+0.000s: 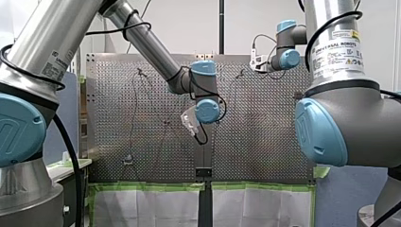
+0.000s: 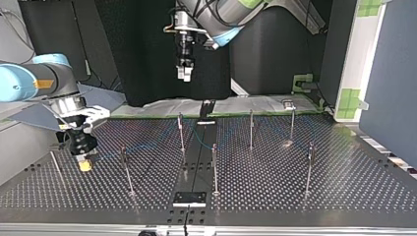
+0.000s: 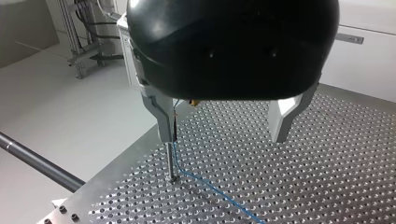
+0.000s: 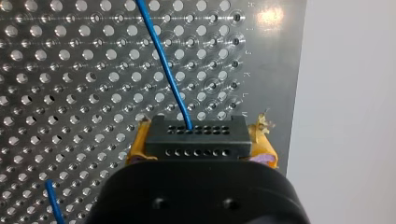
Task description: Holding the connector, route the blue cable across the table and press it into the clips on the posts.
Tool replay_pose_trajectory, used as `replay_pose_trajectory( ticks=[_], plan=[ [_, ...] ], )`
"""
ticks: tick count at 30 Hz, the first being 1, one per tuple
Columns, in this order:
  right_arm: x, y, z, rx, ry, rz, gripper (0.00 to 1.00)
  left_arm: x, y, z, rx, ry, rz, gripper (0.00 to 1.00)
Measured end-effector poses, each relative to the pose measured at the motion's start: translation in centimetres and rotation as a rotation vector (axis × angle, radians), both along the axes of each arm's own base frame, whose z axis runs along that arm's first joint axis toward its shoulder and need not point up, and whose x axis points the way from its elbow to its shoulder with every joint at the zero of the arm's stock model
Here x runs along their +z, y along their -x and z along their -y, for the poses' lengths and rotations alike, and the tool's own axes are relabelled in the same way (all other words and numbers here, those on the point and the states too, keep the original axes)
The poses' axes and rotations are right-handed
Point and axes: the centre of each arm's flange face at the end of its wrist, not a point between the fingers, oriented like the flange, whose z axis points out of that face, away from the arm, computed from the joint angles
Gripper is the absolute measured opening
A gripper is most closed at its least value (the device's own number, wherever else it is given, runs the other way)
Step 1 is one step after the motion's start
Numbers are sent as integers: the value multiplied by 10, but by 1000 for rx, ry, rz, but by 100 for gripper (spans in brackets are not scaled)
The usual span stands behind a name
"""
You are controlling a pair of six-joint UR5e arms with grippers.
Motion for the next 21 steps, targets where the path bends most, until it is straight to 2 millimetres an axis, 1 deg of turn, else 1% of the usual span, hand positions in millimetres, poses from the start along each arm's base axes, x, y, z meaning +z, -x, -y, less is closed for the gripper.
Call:
replay_pose_trajectory(
  ticks=[14, 21],
  plan=[
    [-1, 0, 0, -1, -2, -1, 0, -36, 22, -27, -1, -1, 0, 100],
    [-1, 2, 1, -18, -3, 1, 0, -50, 32, -40, -1, -1, 0, 100]
  ],
)
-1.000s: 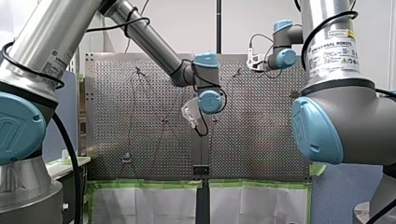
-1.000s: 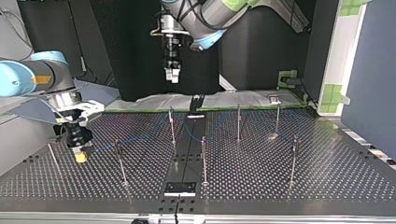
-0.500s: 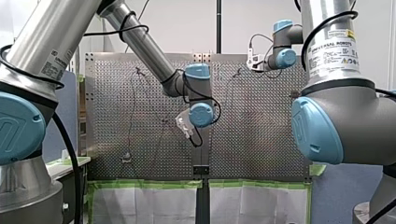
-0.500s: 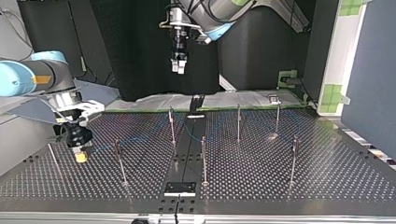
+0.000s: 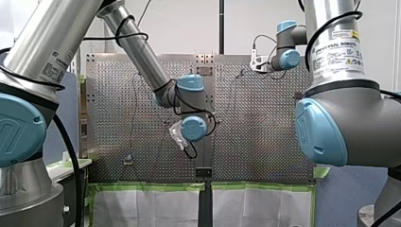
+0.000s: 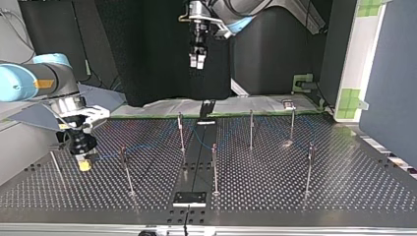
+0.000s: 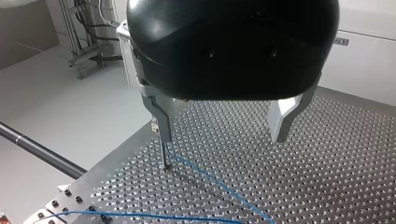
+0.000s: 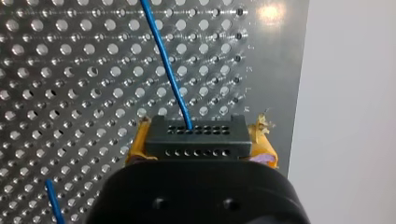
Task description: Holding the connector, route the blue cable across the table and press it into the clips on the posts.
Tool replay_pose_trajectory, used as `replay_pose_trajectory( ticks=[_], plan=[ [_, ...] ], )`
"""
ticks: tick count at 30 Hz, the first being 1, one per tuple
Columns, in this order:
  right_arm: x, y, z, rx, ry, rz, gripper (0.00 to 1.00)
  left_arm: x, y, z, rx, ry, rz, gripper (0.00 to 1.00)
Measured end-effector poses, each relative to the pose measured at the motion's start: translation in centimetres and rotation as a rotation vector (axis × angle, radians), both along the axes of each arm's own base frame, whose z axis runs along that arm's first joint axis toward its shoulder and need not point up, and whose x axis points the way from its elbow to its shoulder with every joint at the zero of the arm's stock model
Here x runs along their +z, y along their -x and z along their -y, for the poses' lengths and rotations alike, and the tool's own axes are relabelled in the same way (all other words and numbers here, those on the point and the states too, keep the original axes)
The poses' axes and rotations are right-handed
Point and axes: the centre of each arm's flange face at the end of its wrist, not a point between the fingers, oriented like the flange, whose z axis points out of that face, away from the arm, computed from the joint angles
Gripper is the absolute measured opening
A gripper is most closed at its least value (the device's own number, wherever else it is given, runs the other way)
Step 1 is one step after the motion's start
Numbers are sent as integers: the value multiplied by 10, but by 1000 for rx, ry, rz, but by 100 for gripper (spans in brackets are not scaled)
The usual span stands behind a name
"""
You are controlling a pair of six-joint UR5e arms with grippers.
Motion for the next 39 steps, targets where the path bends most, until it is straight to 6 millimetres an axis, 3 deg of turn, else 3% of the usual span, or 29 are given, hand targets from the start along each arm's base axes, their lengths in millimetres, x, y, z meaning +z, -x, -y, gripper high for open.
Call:
replay_pose_trajectory(
  ticks=[39],
  plan=[
    [-5, 6, 1, -101, -1, -19, 0, -67, 72, -86, -1, -59, -49, 100]
  ],
)
